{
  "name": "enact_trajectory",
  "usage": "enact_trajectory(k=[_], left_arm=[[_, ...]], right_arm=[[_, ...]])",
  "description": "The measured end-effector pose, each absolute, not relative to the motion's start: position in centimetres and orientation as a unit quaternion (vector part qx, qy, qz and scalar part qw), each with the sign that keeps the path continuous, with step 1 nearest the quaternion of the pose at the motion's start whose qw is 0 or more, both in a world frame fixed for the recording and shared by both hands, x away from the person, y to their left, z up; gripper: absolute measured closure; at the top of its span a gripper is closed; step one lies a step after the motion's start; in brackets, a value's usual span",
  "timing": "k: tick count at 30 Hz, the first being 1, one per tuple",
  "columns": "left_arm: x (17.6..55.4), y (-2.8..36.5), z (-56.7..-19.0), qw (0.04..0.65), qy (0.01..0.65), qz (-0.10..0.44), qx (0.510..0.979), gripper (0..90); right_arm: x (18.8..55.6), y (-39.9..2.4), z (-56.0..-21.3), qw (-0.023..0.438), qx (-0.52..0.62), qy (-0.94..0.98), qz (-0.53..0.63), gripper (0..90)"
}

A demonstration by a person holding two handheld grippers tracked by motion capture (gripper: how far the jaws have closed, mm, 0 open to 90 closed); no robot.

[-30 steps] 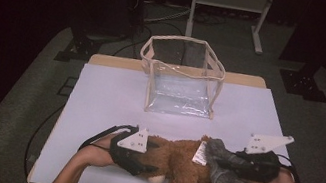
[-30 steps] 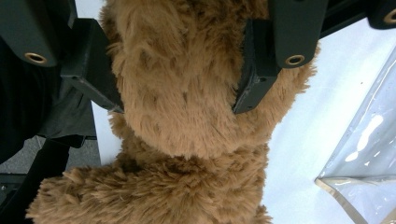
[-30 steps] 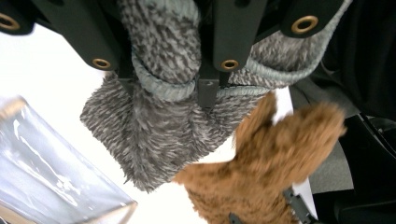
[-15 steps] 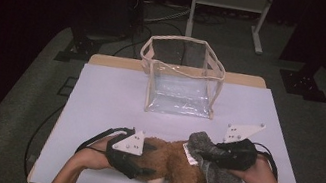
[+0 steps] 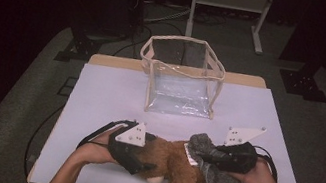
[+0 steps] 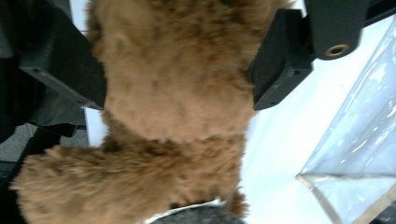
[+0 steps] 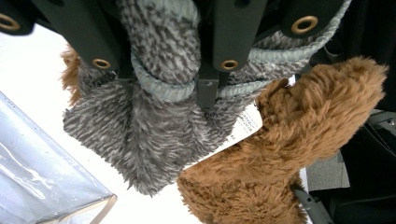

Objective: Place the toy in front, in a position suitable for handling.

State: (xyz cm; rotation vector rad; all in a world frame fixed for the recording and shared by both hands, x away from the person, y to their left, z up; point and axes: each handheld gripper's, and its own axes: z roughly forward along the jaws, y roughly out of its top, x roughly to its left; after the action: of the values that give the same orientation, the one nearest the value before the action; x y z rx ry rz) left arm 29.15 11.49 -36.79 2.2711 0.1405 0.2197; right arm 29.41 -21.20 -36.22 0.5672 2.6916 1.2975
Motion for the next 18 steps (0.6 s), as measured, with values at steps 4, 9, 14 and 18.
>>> enact_trajectory(k=[4, 9, 14, 18], left_arm=[[29.5, 11.0, -37.1, 0.401, 0.048, 0.068, 0.912, 19.7], [29.0, 11.1, -37.4, 0.402, 0.046, 0.065, 0.912, 30.4], [28.6, 11.1, -37.6, 0.403, 0.040, 0.064, 0.912, 31.9], [27.9, 11.2, -37.6, 0.396, 0.032, 0.072, 0.915, 32.0]], right_arm=[[29.4, -21.3, -36.4, 0.049, 0.189, 0.883, 0.428, 71.5], [29.3, -21.5, -35.8, 0.061, 0.184, 0.883, 0.427, 71.4], [29.9, -21.5, -34.8, 0.076, 0.189, 0.881, 0.427, 71.4], [31.2, -20.7, -34.7, 0.060, 0.195, 0.881, 0.427, 71.1]])
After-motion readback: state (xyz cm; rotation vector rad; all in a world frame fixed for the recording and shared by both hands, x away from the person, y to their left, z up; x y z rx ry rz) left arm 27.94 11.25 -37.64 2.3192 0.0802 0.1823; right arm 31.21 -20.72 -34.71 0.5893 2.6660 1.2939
